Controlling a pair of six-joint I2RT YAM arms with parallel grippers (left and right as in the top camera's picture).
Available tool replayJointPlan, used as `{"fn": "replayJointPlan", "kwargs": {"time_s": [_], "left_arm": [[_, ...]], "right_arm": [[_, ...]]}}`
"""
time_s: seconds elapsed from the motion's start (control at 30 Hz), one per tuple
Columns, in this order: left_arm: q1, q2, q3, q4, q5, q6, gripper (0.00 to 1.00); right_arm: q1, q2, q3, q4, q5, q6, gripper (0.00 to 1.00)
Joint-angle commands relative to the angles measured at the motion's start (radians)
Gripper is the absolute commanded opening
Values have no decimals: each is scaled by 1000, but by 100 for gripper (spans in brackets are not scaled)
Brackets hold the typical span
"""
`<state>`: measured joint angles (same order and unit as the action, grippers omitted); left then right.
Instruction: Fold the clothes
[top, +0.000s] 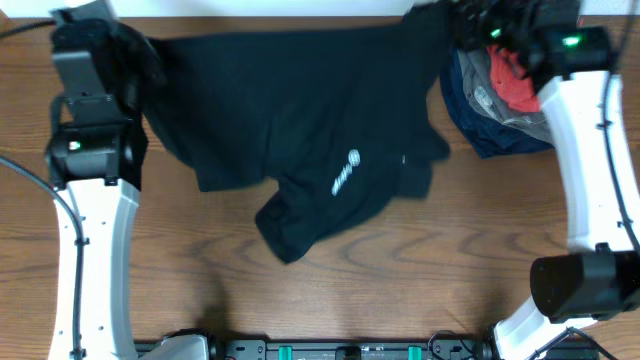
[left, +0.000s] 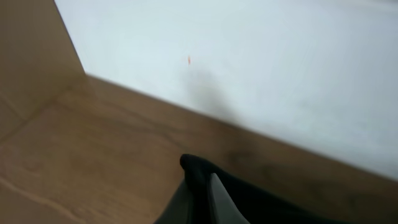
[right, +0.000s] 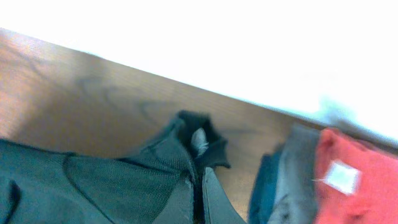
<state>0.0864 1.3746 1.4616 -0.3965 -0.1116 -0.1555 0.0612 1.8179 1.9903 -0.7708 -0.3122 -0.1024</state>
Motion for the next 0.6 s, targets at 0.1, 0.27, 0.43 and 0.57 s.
{"fn": "replayJointPlan", "kwargs": {"time_s": [0.1, 0.27, 0.43, 0.57], "left_arm": [[7, -79, 97, -32, -28, 28, 6], [9, -215, 97, -32, -32, 47, 6], [9, -343, 97, -31, -41, 74, 6], [9, -394, 97, -34, -39, 81, 6]], "right_arm": [[-117, -38, 213, -128, 8, -46, 1], [-163, -82, 361, -251, -36, -72, 1], [-166, -168, 425, -334, -35, -104, 1], [-166, -238, 425, -344, -35, -105, 1]]}}
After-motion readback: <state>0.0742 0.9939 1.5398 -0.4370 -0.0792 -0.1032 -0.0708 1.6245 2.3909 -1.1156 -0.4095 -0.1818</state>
